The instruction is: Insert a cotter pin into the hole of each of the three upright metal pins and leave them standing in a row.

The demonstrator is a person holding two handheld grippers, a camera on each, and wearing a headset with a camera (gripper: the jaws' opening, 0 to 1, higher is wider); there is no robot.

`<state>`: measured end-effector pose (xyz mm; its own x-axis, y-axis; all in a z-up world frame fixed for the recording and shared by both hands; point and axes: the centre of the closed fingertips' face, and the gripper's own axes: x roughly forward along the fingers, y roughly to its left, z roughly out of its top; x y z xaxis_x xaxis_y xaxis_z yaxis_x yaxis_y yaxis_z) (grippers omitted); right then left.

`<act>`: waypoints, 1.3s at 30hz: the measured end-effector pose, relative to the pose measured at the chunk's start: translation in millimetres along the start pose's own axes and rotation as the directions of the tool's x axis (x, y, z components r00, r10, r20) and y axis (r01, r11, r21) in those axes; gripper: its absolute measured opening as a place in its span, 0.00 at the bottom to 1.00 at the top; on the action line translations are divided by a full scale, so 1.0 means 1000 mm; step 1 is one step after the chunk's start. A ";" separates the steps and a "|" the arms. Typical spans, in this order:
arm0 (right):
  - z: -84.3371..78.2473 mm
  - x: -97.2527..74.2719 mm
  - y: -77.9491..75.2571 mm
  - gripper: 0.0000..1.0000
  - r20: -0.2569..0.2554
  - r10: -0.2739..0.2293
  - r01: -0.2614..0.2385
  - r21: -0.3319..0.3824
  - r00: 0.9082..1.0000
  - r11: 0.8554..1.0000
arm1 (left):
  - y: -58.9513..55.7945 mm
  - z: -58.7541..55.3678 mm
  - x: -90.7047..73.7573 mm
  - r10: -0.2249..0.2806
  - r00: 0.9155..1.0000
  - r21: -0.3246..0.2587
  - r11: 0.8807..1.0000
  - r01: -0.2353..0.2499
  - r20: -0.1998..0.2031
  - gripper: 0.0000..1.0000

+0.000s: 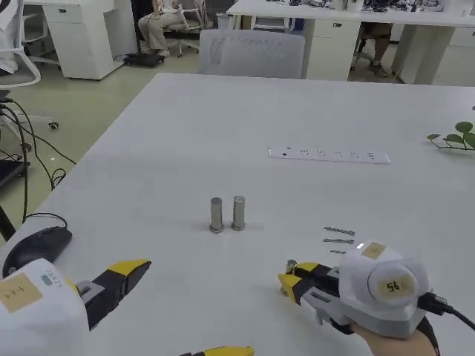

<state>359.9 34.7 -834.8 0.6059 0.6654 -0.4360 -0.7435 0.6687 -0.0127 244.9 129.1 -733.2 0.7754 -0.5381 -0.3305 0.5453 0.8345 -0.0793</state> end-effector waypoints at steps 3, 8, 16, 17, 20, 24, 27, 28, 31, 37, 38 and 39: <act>0.000 0.001 0.000 0.12 0.003 -0.002 0.002 0.008 1.000 1.000 | 0.001 0.000 0.000 0.002 1.000 0.004 1.000 -0.002 -0.001 0.89; 0.001 0.001 -0.001 0.16 0.009 -0.008 0.007 0.023 1.000 1.000 | 0.001 0.001 0.000 0.003 1.000 0.006 1.000 -0.003 -0.002 0.89; 0.004 -0.002 -0.003 0.22 0.019 -0.011 0.010 0.049 1.000 0.999 | 0.002 0.001 0.001 0.003 1.000 0.008 1.000 -0.003 -0.002 0.89; 0.005 -0.003 -0.003 0.23 0.019 -0.011 0.010 0.054 1.000 0.999 | 0.002 0.001 0.001 0.003 1.000 0.008 1.000 -0.003 -0.001 0.89; 0.007 -0.007 -0.004 0.26 0.023 -0.009 0.007 0.064 1.000 0.998 | 0.001 0.002 0.000 0.003 1.000 0.009 1.000 -0.003 0.001 0.89; 0.006 -0.012 -0.005 0.31 0.007 0.001 -0.002 0.070 1.000 0.998 | 0.002 0.002 0.000 0.006 1.000 0.012 1.000 -0.006 0.001 0.89; 0.008 -0.017 -0.006 0.32 0.009 0.010 -0.011 0.068 1.000 0.998 | 0.002 0.003 0.000 0.007 1.000 0.014 1.000 -0.007 0.002 0.90; 0.009 -0.018 -0.006 0.33 0.009 0.012 -0.013 0.067 1.000 0.998 | 0.002 0.003 0.000 0.007 1.000 0.015 1.000 -0.007 0.002 0.90; 0.012 -0.022 -0.008 0.36 0.011 0.022 -0.022 0.070 1.000 0.997 | 0.003 0.003 0.000 0.008 1.000 0.018 1.000 -0.008 -0.004 0.90; 0.018 -0.034 -0.014 0.36 0.010 0.032 -0.032 0.053 0.999 0.998 | 0.003 0.002 0.002 0.008 1.000 0.017 1.000 -0.008 -0.010 0.91; 0.018 -0.036 -0.016 0.36 0.007 0.032 -0.032 0.046 0.999 0.998 | 0.003 0.002 0.002 0.008 1.000 0.018 1.000 -0.008 -0.012 0.91; 0.018 -0.037 -0.017 0.36 0.004 0.032 -0.032 0.042 0.999 0.999 | 0.003 0.001 0.003 0.009 1.000 0.019 1.000 -0.009 -0.014 0.91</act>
<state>355.2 4.8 -802.1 0.5829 0.6878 -0.4326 -0.7499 0.6604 0.0396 248.9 130.2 -733.5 0.7757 -0.5288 -0.3445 0.5444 0.8368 -0.0589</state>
